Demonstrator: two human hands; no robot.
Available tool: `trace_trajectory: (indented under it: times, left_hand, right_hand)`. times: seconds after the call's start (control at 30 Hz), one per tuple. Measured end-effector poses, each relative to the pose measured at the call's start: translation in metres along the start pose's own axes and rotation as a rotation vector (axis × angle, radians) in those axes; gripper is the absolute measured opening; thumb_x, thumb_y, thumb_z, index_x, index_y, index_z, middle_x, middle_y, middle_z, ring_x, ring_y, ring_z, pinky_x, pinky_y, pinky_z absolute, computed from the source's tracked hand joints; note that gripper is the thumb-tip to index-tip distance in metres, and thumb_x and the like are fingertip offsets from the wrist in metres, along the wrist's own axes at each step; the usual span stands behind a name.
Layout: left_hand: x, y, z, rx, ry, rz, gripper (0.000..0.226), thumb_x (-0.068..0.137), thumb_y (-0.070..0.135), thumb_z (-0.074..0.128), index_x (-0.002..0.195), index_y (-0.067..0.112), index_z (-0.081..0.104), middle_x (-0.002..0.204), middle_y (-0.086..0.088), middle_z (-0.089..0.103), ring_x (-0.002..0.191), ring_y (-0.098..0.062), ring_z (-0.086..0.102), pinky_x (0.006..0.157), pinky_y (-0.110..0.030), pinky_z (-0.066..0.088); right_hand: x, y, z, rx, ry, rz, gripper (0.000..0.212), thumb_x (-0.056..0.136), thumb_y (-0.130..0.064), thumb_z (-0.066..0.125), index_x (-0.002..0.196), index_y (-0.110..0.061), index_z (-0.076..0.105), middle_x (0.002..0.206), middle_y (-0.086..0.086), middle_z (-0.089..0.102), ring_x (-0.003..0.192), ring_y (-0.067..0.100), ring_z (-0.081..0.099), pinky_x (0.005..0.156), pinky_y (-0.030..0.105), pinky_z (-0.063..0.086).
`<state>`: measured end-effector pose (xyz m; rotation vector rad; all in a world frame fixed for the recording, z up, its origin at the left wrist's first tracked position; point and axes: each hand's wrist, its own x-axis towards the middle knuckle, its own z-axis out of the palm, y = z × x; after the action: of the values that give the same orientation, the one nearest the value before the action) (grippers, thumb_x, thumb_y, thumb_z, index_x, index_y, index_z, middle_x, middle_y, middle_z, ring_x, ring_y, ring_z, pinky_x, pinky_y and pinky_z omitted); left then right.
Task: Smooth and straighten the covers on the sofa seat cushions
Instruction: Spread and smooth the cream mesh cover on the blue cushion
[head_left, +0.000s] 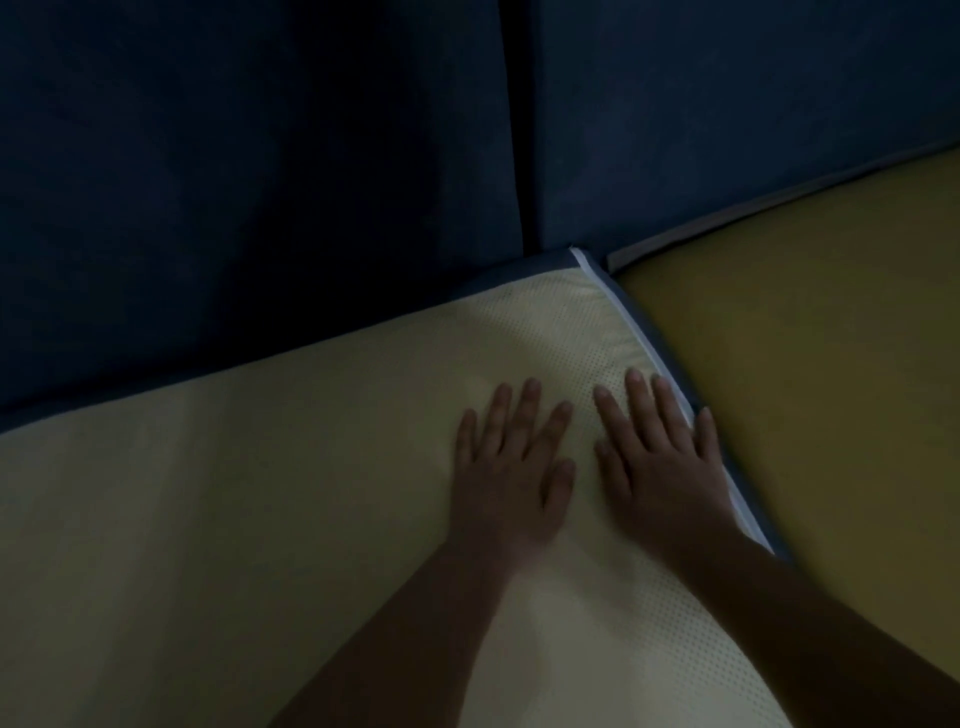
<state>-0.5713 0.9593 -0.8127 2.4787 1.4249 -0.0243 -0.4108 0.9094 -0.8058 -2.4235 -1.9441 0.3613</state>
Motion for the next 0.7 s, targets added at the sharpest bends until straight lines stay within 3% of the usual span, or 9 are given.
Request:
trace_trajectory:
  times: [0.1,0.2,0.33,0.47,0.6,0.7]
  left_hand:
    - [-0.012,-0.004,-0.017,-0.074,0.028,0.018,0.061,0.093,0.048,0.006,0.152,0.036,0.011,0.162,0.006,-0.005,0.148,-0.014,-0.01,0.12,-0.046,0.0]
    - [-0.043,-0.023,-0.025,-0.035,0.209,-0.001,0.054,0.099,0.041,0.021,0.152,0.031,0.023,0.162,0.001,0.012,0.149,-0.019,0.005,0.12,-0.045,0.006]
    - [-0.072,-0.053,0.001,0.07,0.188,-0.094,0.054,0.094,0.041,0.034,0.148,0.032,0.035,0.159,-0.002,0.024,0.146,-0.024,0.021,0.113,-0.053,0.024]
    - [-0.068,-0.055,0.006,0.036,0.14,-0.123,0.056,0.092,0.044,0.035,0.147,0.035,0.036,0.157,-0.001,0.027,0.146,-0.023,0.024,0.115,-0.049,0.02]
    - [-0.075,-0.069,-0.009,-0.008,0.112,-0.091,0.054,0.093,0.042,0.032,0.145,0.031,0.041,0.155,-0.002,0.032,0.142,-0.024,0.032,0.112,-0.051,0.03]
    - [-0.101,-0.094,-0.027,0.01,0.203,-0.107,0.053,0.096,0.039,0.029,0.149,0.03,0.034,0.159,-0.001,0.022,0.147,-0.025,0.018,0.117,-0.05,0.018]
  right_hand:
    - [-0.009,-0.023,-0.012,0.029,0.094,-0.065,0.06,0.098,-0.046,0.02,0.154,-0.026,0.012,0.162,0.008,0.003,0.148,0.027,-0.001,0.116,0.055,0.004]
    - [-0.024,-0.055,-0.007,0.072,0.158,-0.201,0.06,0.098,-0.043,0.03,0.154,-0.024,0.017,0.162,0.009,0.006,0.149,0.028,0.004,0.117,0.052,0.007]
    - [-0.034,-0.074,0.027,-0.005,0.071,-0.214,0.058,0.099,-0.046,0.021,0.153,-0.026,0.02,0.161,0.007,0.011,0.149,0.026,0.007,0.116,0.052,0.009]
    - [-0.03,-0.071,0.029,-0.058,0.031,-0.226,0.059,0.098,-0.048,0.02,0.153,-0.028,0.017,0.161,0.007,0.012,0.149,0.025,0.005,0.116,0.052,0.009]
    - [-0.033,-0.078,0.02,-0.039,-0.009,-0.188,0.06,0.098,-0.05,0.014,0.153,-0.027,0.014,0.161,0.009,0.008,0.149,0.026,0.001,0.115,0.057,0.01]
    - [-0.035,-0.109,0.012,0.014,0.009,-0.169,0.063,0.096,-0.052,0.015,0.154,-0.029,0.006,0.162,0.008,-0.004,0.148,0.027,-0.006,0.115,0.057,0.002]
